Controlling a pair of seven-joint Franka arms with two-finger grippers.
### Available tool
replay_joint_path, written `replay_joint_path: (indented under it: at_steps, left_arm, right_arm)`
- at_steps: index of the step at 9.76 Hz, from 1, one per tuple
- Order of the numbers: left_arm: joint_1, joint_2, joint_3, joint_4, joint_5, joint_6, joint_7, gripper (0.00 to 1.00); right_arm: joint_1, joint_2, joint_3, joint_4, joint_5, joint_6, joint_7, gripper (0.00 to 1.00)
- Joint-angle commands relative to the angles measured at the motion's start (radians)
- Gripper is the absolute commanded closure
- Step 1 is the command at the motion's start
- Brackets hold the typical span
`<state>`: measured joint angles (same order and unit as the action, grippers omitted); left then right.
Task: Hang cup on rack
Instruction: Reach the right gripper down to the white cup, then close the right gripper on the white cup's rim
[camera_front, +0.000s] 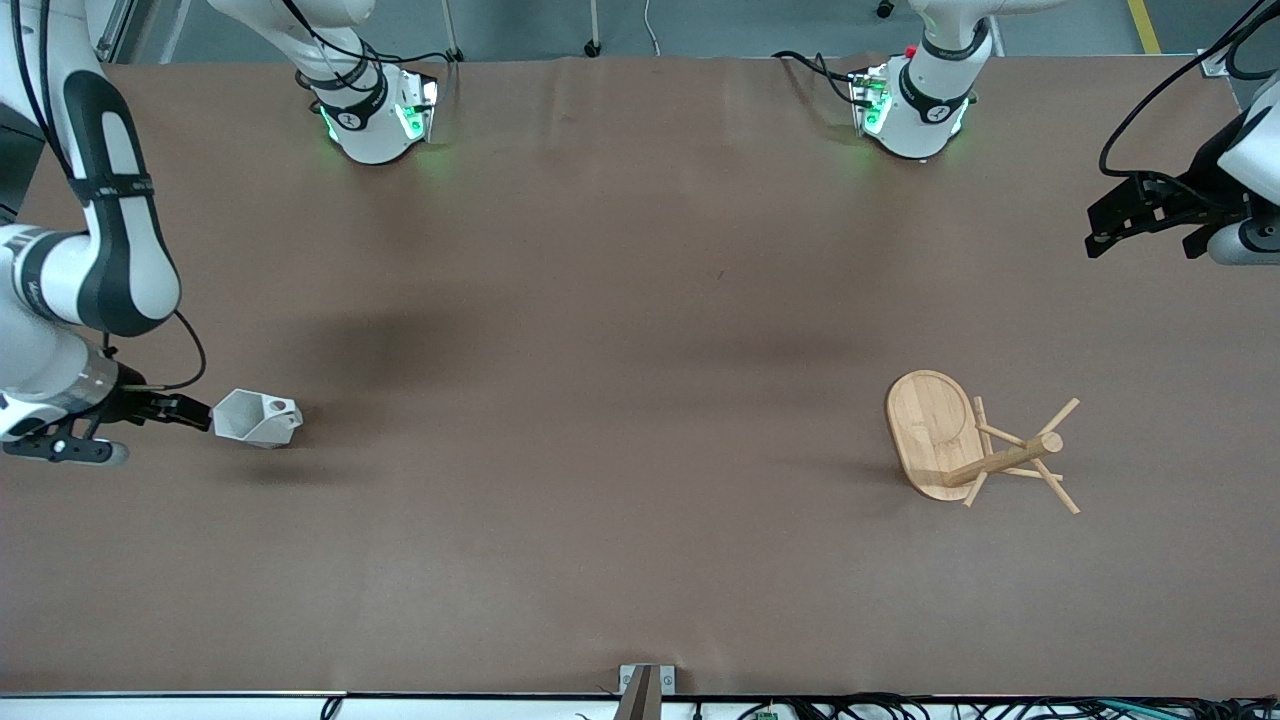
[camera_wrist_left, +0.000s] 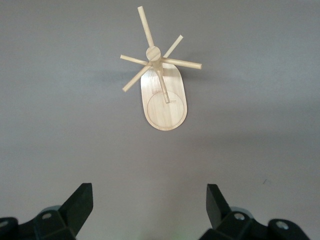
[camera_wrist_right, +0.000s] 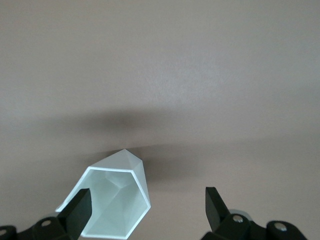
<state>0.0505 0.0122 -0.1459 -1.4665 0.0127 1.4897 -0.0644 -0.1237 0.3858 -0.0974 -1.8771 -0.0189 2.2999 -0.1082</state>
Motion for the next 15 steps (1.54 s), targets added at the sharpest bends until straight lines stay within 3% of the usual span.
replay_joint_path:
  at_steps: [1, 4, 6, 7, 8, 9, 10, 15]
  left_arm:
    - [0.006, 0.005, 0.000, -0.012, 0.003, -0.040, 0.006, 0.00]
    - [0.003, 0.008, -0.001, -0.015, 0.003, -0.042, 0.005, 0.00]
    - [0.002, 0.008, -0.009, -0.018, 0.004, -0.042, 0.005, 0.00]
    - [0.000, 0.008, -0.009, -0.020, 0.006, -0.039, 0.005, 0.00]
    - [0.002, 0.008, -0.009, -0.018, 0.006, -0.039, 0.005, 0.00]
    - [0.003, 0.008, -0.011, -0.017, 0.006, -0.037, 0.005, 0.00]
    - [0.003, 0.009, -0.011, -0.017, 0.004, -0.035, 0.002, 0.00]
    - [0.002, 0.017, -0.009, -0.018, 0.006, -0.028, -0.003, 0.00]
  right_arm:
    - [-0.027, -0.008, 0.019, -0.094, -0.010, 0.097, -0.008, 0.00]
    - [-0.025, 0.008, 0.021, -0.142, -0.010, 0.162, -0.008, 0.01]
    - [-0.025, 0.015, 0.022, -0.146, -0.010, 0.162, -0.008, 0.16]
    - [-0.024, 0.013, 0.022, -0.151, -0.010, 0.162, -0.010, 0.33]
    - [-0.022, 0.013, 0.024, -0.151, -0.010, 0.162, -0.010, 0.63]
    - [-0.024, 0.013, 0.024, -0.149, -0.003, 0.162, -0.010, 0.86]
    - [-0.022, 0.015, 0.024, -0.149, -0.001, 0.162, -0.008, 0.94]
    - [-0.022, -0.019, 0.024, -0.145, 0.000, 0.138, 0.001, 0.99]
